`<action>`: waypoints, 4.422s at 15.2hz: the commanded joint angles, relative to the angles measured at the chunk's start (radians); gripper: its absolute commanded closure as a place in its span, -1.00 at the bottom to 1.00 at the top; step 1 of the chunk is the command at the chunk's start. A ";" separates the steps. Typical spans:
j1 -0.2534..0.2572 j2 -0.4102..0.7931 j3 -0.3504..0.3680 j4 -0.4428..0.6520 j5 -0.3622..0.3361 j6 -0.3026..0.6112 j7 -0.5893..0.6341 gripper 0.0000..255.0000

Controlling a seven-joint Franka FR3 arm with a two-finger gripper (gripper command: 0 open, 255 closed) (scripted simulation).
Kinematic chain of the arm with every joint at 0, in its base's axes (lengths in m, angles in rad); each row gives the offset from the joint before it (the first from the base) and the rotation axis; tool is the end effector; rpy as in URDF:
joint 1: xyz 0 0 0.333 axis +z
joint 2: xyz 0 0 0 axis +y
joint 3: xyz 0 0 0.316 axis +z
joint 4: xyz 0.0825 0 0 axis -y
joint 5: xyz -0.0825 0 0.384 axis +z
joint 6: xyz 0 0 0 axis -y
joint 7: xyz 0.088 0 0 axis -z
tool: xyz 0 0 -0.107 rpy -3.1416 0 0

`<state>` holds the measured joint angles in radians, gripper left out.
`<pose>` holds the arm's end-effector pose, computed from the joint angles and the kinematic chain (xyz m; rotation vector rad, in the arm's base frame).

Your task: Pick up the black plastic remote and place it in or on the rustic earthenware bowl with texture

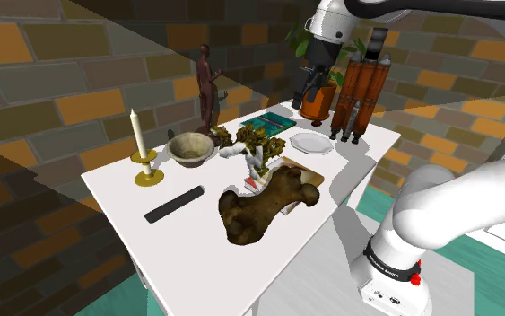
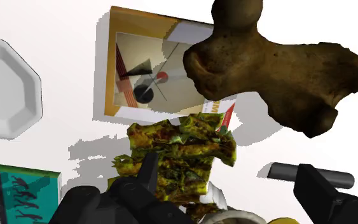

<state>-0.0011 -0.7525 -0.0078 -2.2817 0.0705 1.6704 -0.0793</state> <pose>0.3267 0.0031 0.6252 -3.0621 -0.1073 -0.2215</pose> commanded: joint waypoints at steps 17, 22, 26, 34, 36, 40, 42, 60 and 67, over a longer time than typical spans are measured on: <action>0.175 0.565 -0.003 0.204 0.008 0.262 -0.464 -1.00; 0.215 0.731 0.026 0.301 0.004 0.301 -0.589 -1.00; 0.245 0.857 0.056 0.383 -0.009 0.322 -0.678 -1.00; 0.309 1.090 0.123 0.545 -0.064 0.346 -0.833 -1.00; 0.328 1.145 0.139 0.584 -0.083 0.349 -0.869 -1.00; 0.339 1.181 0.147 0.588 -0.094 0.375 -0.887 -1.00; 0.340 1.191 0.146 0.575 -0.096 0.398 -0.886 -1.00; 0.341 1.207 0.145 0.548 -0.098 0.441 -0.884 1.00; 0.340 1.184 0.147 0.570 -0.095 0.396 -0.885 1.00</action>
<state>0.3381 0.4348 0.1387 -1.7219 -0.0251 2.0797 -0.9653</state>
